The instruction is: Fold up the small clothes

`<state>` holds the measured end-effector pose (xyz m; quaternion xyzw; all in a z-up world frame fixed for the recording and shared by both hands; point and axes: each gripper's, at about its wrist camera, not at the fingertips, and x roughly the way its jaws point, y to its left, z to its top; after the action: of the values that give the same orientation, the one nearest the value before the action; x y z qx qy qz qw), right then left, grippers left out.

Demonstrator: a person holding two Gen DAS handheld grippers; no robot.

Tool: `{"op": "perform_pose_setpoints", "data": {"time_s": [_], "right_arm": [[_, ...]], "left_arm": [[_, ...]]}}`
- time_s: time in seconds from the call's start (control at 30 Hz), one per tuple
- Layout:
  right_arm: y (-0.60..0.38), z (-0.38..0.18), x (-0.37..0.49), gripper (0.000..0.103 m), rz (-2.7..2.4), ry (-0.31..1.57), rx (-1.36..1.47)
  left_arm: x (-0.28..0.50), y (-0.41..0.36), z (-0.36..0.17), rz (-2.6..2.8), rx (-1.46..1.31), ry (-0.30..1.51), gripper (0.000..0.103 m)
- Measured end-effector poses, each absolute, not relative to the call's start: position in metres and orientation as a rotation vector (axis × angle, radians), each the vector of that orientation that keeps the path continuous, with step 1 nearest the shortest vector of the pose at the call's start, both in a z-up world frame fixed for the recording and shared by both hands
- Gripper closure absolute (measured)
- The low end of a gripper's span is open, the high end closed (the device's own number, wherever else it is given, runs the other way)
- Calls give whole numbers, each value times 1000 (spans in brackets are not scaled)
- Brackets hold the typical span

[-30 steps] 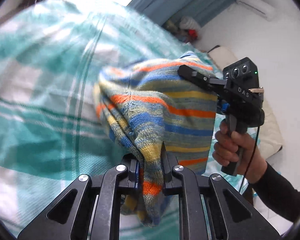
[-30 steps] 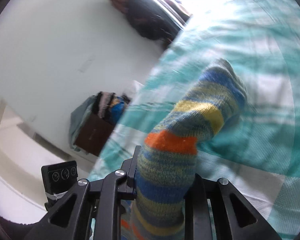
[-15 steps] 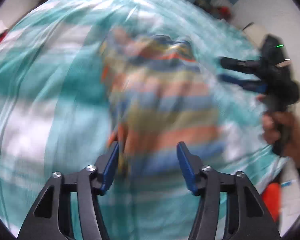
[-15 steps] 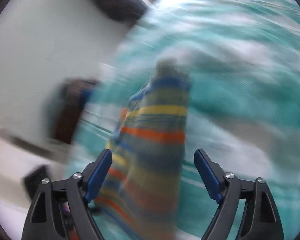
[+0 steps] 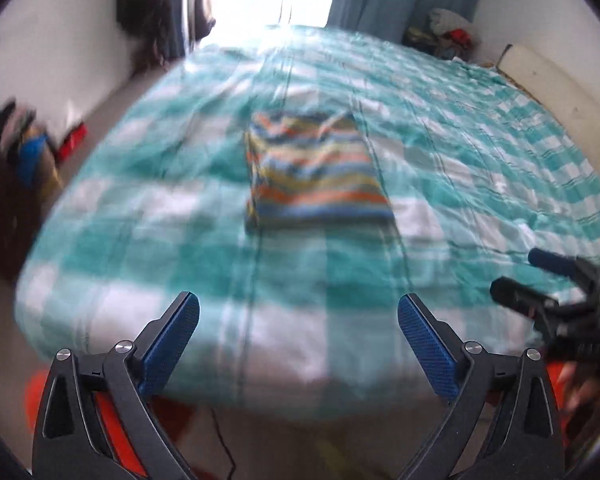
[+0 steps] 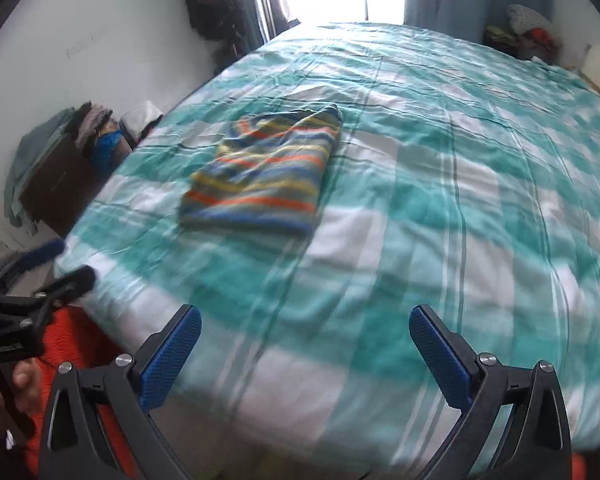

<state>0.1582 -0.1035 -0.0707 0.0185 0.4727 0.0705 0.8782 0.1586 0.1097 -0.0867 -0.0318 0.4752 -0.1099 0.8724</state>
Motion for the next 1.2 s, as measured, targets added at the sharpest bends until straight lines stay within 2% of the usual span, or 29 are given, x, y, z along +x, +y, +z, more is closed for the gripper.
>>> {"op": "perform_pose_setpoints", "data": {"time_s": [0.13,0.27,0.47,0.83,1.2], "right_arm": [[-80,-65,126,0,189,978,-6],[-69,-53,110,0,185,946,-66],[-58,-37,99,0,207,924,-87],[-49,-25,91,0,202,943,-113],[-41,-19,85,0,198,939,-137]], "left_arm": [[128,114,-86,-247,-130,1024,4],[101,111,-66,-33,30,895,4],[96,121,-50,34,29,842,0],[93,126,-50,83,16,976,1],[85,120,-43,94,64,980,1]]}}
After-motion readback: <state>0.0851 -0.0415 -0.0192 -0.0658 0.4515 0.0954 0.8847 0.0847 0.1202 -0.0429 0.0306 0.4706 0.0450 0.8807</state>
